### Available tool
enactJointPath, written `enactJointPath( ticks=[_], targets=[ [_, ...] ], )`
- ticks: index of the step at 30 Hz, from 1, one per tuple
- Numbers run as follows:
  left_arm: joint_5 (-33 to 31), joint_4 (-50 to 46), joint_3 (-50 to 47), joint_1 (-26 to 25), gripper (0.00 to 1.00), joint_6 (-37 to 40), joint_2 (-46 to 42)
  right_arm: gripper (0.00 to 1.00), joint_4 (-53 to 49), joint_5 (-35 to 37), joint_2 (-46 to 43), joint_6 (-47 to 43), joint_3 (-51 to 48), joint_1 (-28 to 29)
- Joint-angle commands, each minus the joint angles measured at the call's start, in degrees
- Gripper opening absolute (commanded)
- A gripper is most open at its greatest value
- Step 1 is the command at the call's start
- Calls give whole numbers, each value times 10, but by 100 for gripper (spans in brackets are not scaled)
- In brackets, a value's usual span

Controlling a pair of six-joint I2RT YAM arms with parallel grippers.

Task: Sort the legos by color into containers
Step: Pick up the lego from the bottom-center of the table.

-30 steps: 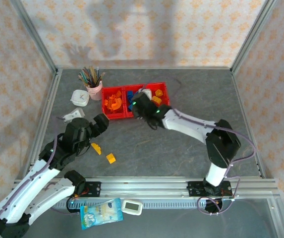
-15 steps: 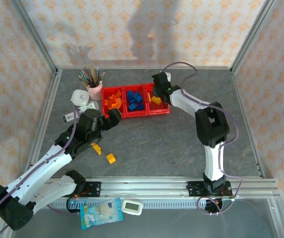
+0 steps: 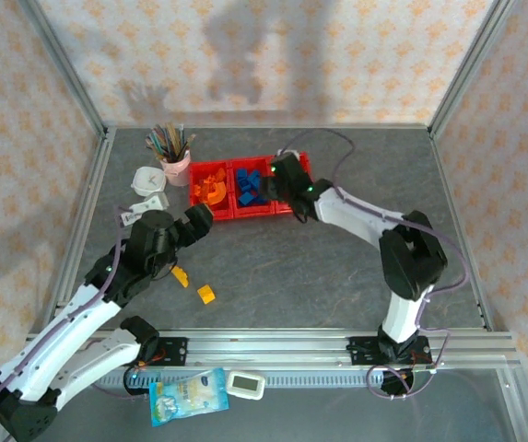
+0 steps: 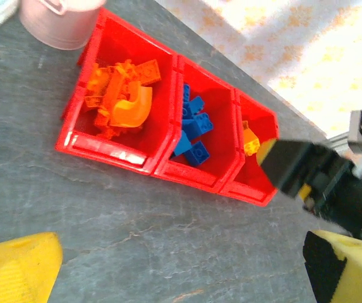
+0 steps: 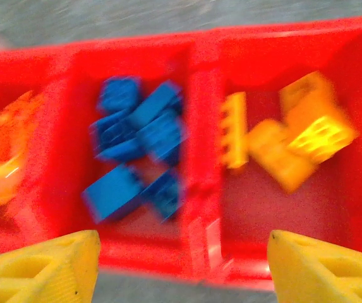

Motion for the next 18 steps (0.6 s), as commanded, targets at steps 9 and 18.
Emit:
enactJointPath(
  ticks=[9,18],
  targets=[
    [-98,-200,4,5,99,-62,-115,78,73,14,-59,27,-115,234],
    [-109,-248,4,4,99,-94,-148,87,96,27,15,52,-92,338]
  ],
)
